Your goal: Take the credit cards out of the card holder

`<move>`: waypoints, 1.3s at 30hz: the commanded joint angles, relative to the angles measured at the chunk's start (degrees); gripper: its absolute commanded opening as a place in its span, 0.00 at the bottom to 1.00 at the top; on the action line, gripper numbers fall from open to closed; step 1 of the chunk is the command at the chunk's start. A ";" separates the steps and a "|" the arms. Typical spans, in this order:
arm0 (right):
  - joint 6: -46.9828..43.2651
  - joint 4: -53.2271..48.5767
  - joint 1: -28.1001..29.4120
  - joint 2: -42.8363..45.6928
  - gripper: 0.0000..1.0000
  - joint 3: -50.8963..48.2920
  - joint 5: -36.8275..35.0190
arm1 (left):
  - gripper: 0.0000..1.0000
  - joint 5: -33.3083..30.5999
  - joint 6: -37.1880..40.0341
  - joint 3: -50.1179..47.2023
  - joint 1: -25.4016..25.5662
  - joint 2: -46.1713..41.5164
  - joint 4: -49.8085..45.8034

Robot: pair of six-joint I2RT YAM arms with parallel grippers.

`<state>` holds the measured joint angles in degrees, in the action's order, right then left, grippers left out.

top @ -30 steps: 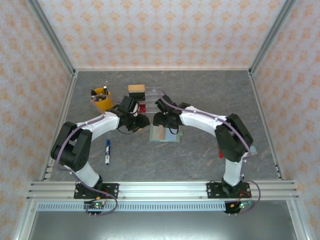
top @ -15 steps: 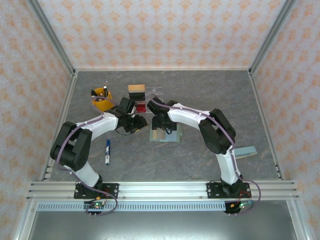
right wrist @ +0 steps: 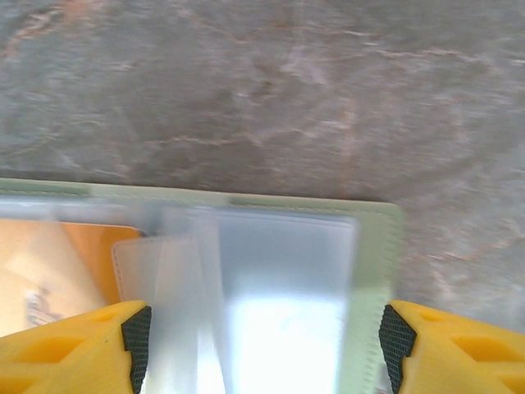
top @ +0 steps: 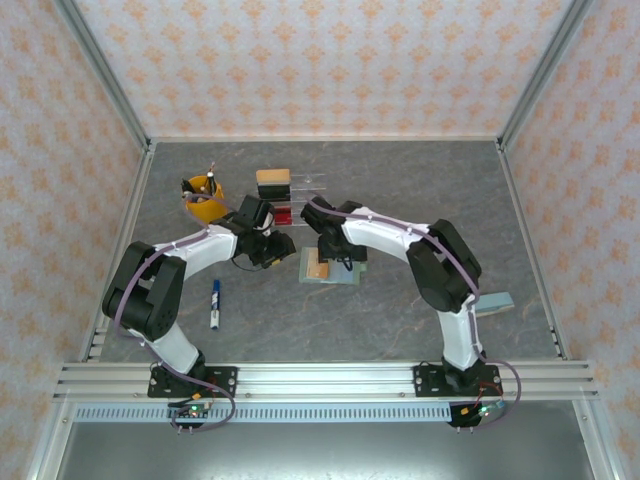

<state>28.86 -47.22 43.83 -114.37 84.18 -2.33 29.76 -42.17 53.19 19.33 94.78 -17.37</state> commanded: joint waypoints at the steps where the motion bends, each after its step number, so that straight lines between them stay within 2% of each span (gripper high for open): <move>1: 0.35 -3.10 -1.41 4.80 0.74 -2.71 -5.24 | 0.42 1.05 -0.01 1.32 -0.26 0.54 0.53; 7: 2.35 -4.11 -3.17 8.92 0.69 -5.23 -9.76 | 0.42 2.45 0.16 1.74 -0.08 0.58 1.36; 10: 2.36 -1.45 -3.40 12.87 0.65 -6.56 -9.94 | 0.42 2.89 0.16 1.91 0.33 0.69 1.80; 13: 0.29 5.29 -3.40 17.42 0.64 -9.01 -3.33 | 0.41 3.36 0.25 2.42 1.09 1.14 2.21; 16: -1.37 11.70 -3.40 19.11 0.63 -10.50 7.10 | 0.38 3.98 0.16 2.99 2.04 1.72 2.92; 18: -0.98 14.73 -3.40 17.89 0.56 -10.80 13.58 | 0.36 4.16 0.16 3.54 2.83 2.28 3.20; 20: 0.06 16.69 -3.56 16.38 0.49 -11.26 17.13 | 0.34 4.17 0.16 4.02 3.54 2.83 3.39; 26: 2.68 25.60 -5.96 14.55 0.36 -16.32 25.06 | 0.27 3.99 -0.17 5.54 5.27 5.29 3.70; 32: 3.50 29.06 -7.86 11.02 0.23 -17.60 30.20 | 0.23 3.61 -2.45 5.99 5.45 7.58 5.01; 39: 3.83 30.52 -8.25 8.36 0.19 -17.32 31.07 | 0.21 2.73 -3.18 5.88 5.43 8.96 4.65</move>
<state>32.12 -18.68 35.83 -105.12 66.83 27.70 33.63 -44.45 57.41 24.67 102.91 -13.34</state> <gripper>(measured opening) 0.191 0.207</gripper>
